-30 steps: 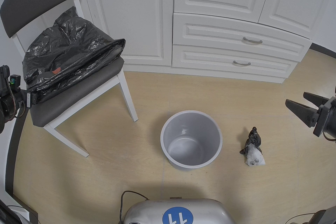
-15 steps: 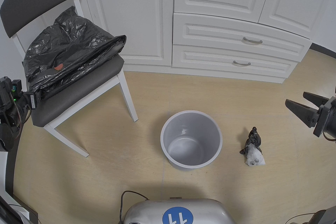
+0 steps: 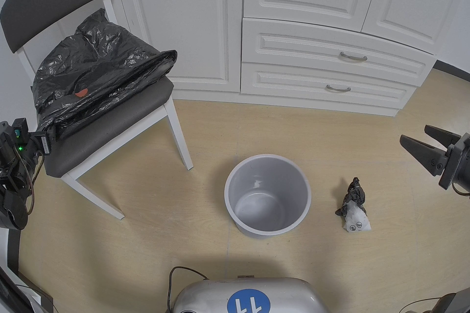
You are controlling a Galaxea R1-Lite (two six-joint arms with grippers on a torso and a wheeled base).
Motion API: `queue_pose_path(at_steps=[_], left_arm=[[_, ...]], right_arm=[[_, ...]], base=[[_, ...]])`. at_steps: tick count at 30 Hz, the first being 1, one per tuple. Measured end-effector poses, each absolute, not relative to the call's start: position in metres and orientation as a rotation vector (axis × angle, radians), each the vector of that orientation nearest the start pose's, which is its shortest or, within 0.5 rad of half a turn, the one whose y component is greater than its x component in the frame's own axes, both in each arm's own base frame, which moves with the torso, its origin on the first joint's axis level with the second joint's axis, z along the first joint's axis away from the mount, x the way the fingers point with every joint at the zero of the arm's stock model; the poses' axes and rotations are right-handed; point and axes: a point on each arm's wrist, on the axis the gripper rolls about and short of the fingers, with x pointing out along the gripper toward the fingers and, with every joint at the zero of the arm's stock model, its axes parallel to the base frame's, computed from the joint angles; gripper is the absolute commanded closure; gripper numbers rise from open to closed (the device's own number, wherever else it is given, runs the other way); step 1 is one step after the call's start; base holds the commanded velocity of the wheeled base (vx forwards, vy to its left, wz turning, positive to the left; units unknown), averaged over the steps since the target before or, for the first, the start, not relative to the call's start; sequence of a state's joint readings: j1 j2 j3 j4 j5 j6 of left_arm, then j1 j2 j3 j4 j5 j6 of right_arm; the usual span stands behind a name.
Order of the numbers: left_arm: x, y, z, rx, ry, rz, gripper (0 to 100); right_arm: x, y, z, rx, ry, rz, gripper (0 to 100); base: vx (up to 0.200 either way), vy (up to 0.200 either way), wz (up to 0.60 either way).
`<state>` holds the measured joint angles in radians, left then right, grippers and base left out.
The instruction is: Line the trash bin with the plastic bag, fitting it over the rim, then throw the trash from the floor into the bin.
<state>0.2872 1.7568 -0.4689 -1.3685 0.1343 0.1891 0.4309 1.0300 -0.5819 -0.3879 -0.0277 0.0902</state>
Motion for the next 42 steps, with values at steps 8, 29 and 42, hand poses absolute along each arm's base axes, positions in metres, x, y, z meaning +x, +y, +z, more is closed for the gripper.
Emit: queue_pose_path(at_steps=[8, 29, 42], left_arm=[[0.266, 0.081, 0.151, 0.191, -0.025, 0.425, 100], [0.243, 0.025, 0.170, 0.106, -0.205, 0.200, 100], [0.203, -0.081, 0.211, 0.039, -0.400, -0.288, 100]], right_arm=[[0.126, 0.057, 0.243, 0.072, 0.078, 0.401, 0], [0.126, 0.061, 0.233, 0.028, 0.110, 0.425, 0], [0.125, 0.071, 0.225, -0.041, 0.130, 0.489, 0]], base=[[0.000, 0.000, 0.00], [0.000, 0.000, 0.00], [0.000, 0.000, 0.00]])
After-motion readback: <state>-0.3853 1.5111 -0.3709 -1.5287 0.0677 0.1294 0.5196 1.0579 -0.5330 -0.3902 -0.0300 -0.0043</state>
